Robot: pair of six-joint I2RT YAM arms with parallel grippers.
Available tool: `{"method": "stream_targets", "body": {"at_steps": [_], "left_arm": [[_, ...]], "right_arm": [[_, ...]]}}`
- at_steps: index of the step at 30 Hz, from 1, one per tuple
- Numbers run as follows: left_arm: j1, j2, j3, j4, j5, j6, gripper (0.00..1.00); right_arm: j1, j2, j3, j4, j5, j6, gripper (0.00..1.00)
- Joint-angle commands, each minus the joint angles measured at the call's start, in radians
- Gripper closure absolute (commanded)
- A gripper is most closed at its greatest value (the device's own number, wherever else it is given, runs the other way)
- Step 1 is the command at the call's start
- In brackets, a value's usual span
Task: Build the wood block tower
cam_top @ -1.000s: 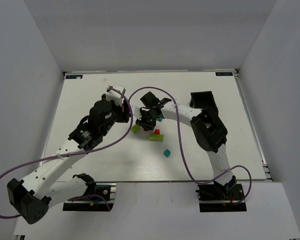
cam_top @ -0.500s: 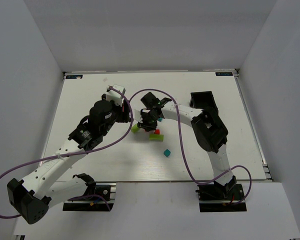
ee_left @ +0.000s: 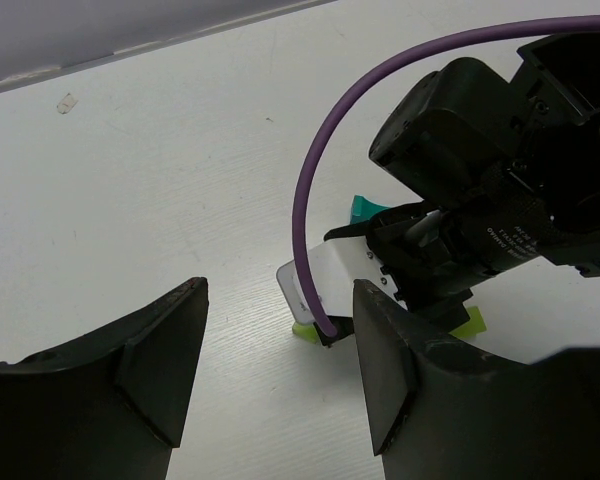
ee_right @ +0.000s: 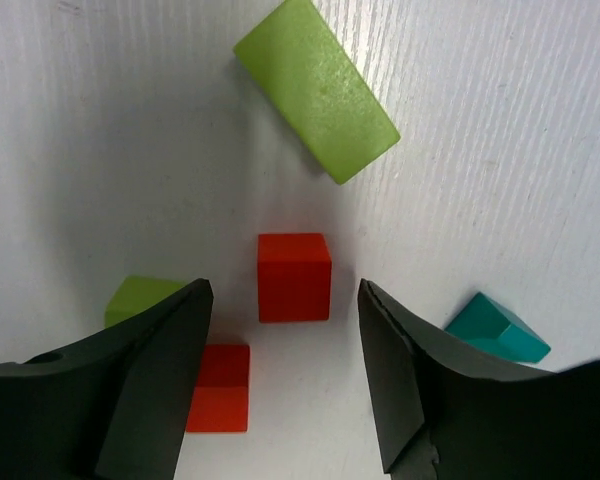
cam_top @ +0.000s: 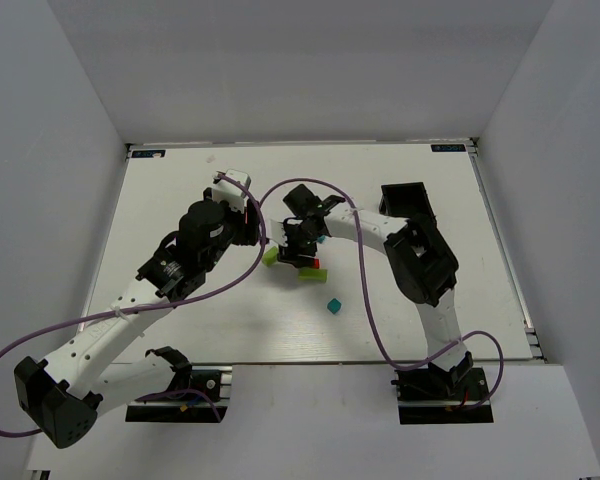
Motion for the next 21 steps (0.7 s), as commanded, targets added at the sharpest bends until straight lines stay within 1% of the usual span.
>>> {"method": "stream_targets", "body": {"at_steps": [1, 7, 8, 10, 11, 12, 13, 14, 15, 16, 17, 19, 20, 21], "left_arm": [[0.004, -0.026, -0.008, 0.016, 0.012, -0.003, 0.3], [0.004, -0.026, -0.008, 0.016, 0.012, -0.003, 0.3], [0.004, -0.026, -0.008, 0.016, 0.012, -0.003, 0.3], [0.004, -0.035, -0.008, 0.025, 0.012, -0.003, 0.3], [0.004, -0.036, -0.008, 0.025, 0.012, -0.003, 0.3], [0.004, -0.036, -0.008, 0.025, 0.012, -0.003, 0.3], [0.004, -0.036, -0.008, 0.025, 0.012, -0.003, 0.3], [0.004, -0.036, -0.008, 0.025, 0.012, -0.003, 0.3], [0.004, -0.036, -0.008, 0.025, 0.012, -0.003, 0.3], [0.004, -0.036, -0.008, 0.025, 0.012, -0.003, 0.3], [0.004, -0.036, -0.008, 0.025, 0.012, -0.003, 0.3], [0.004, -0.045, -0.008, 0.025, 0.012, -0.003, 0.3], [0.004, -0.045, -0.008, 0.025, 0.012, -0.003, 0.3], [0.004, -0.045, -0.008, 0.025, 0.012, -0.003, 0.3]], "right_arm": [[-0.005, -0.094, -0.019, 0.001, -0.011, 0.004, 0.33], [-0.013, -0.181, -0.053, 0.01, -0.002, 0.022, 0.32], [-0.016, -0.235, -0.056, 0.007, -0.002, 0.028, 0.32], [-0.022, -0.27, -0.088, 0.024, -0.001, 0.045, 0.32], [-0.03, -0.331, -0.113, 0.033, 0.006, 0.054, 0.34], [-0.033, -0.35, -0.128, 0.069, 0.009, 0.076, 0.36], [-0.037, -0.381, -0.151, 0.077, 0.006, 0.105, 0.43], [-0.053, -0.404, -0.176, 0.089, -0.014, 0.117, 0.75], [-0.057, -0.418, -0.194, 0.103, -0.033, 0.133, 0.99], [-0.064, -0.416, -0.222, 0.109, -0.08, 0.133, 1.0], [-0.065, -0.416, -0.245, 0.103, -0.108, 0.086, 1.0], [-0.068, -0.386, -0.256, 0.01, -0.183, 0.024, 1.0], [-0.068, -0.372, -0.247, -0.031, -0.215, -0.034, 1.0], [-0.067, -0.326, -0.237, -0.056, -0.226, -0.05, 0.96]]}}
